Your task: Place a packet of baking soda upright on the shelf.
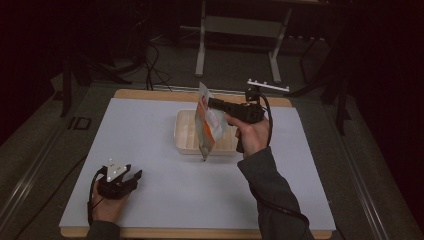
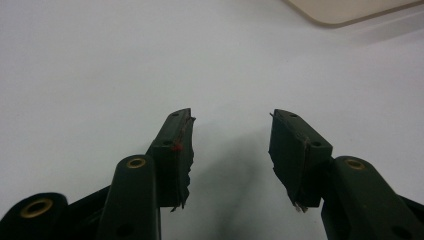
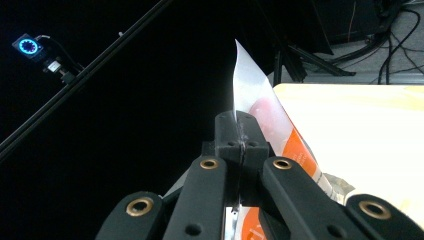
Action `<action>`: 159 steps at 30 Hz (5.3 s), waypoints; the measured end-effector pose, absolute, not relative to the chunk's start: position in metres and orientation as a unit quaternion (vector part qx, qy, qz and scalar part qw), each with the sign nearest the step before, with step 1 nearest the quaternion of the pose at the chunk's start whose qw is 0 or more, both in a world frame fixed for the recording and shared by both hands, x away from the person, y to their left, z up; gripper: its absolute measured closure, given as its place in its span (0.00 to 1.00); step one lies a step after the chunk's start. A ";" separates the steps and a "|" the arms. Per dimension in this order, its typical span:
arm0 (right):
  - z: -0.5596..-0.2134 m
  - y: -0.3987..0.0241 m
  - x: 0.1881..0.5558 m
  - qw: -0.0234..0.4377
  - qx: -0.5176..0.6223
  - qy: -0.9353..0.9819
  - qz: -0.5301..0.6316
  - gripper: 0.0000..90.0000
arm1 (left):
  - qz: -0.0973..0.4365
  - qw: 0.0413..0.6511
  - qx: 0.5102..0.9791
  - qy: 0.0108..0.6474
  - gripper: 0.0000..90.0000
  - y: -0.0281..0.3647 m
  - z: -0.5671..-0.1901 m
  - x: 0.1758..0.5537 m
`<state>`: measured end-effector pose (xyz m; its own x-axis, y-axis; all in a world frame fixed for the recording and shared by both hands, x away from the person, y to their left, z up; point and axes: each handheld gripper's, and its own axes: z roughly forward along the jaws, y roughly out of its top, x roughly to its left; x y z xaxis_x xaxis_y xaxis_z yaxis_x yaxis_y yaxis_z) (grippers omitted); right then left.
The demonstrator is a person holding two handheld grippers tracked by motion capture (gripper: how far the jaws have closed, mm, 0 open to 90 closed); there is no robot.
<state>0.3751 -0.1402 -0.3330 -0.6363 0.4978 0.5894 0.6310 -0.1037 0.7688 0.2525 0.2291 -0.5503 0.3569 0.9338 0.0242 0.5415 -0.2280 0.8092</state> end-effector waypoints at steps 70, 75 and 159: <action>-0.352 -0.116 0.422 0.004 -0.510 -0.591 -0.625 1.00 | 0.268 0.373 0.735 0.499 0.57 0.230 -0.550 0.252; -0.354 -0.115 0.422 0.000 -0.516 -0.584 -0.627 1.00 | 0.268 0.374 0.735 0.499 0.57 0.230 -0.550 0.251; -0.370 -0.098 0.408 -0.084 -0.484 -0.674 -0.552 0.69 | 0.269 0.373 0.736 0.497 0.57 0.229 -0.550 0.251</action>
<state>0.4084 -0.0983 -0.3696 -0.5179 0.7446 0.4211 0.5596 -0.0775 0.8252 0.2512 0.2289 -0.5500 0.3608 0.9323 0.0252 0.5312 -0.2276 0.8161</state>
